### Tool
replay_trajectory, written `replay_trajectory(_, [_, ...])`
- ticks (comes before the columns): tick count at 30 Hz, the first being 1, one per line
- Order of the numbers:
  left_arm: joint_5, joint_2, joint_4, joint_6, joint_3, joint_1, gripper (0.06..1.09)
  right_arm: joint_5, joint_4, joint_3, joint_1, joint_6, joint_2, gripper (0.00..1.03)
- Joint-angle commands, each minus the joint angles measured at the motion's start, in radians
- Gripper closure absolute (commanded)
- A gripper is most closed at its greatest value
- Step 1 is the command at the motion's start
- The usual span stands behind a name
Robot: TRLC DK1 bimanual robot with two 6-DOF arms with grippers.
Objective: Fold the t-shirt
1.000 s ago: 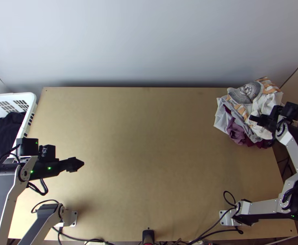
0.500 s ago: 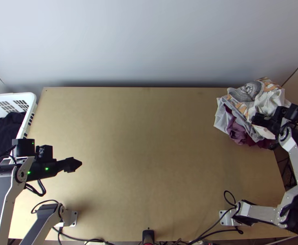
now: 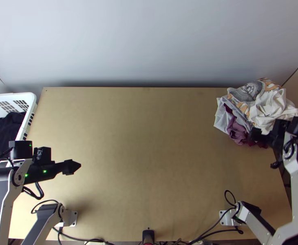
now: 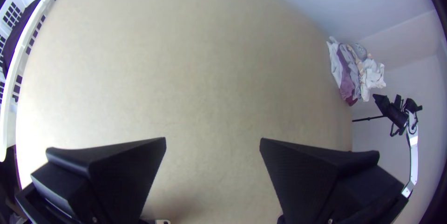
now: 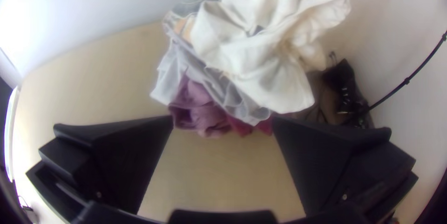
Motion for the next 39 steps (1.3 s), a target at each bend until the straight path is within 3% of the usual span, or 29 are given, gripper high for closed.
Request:
replay_trajectory(1, [0.000,-0.091,-0.015,0.022,-0.022,0.001,0.10,-0.021,-0.135,-0.121,0.173,0.047,-0.290,0.04])
replay_trajectory(6, [0.000,-0.180,0.045,0.019,-0.060,0.022,0.10,-0.020,-0.089,-0.240,0.406,0.234,-0.476,0.04])
replay_trajectory(13, [0.002,-0.168,0.167,0.020,-0.065,0.121,0.10,-0.020,0.184,-0.323,0.481,0.389,-0.516,0.04])
replay_trajectory(19, [0.002,-0.177,0.477,-0.089,-0.169,0.150,0.10,-0.018,0.439,-0.410,0.501,0.364,-0.490,0.04])
replay_trajectory(26, [0.002,-0.193,0.893,-0.135,-0.347,0.185,0.10,-0.015,0.753,-0.567,0.501,0.292,-0.481,0.04])
replay_trajectory(32, [0.002,-0.277,1.168,-0.210,-0.517,0.164,0.11,-0.015,0.927,-0.699,0.503,0.272,-0.511,0.04])
replay_trajectory(36, [0.002,-0.418,1.237,-0.222,-0.634,0.164,0.11,-0.015,0.976,-0.760,0.504,0.188,-0.580,0.04])
replay_trajectory(39, [0.002,-0.535,1.221,-0.221,-0.692,0.161,0.11,-0.015,0.977,-0.786,0.518,0.173,-0.642,0.05])
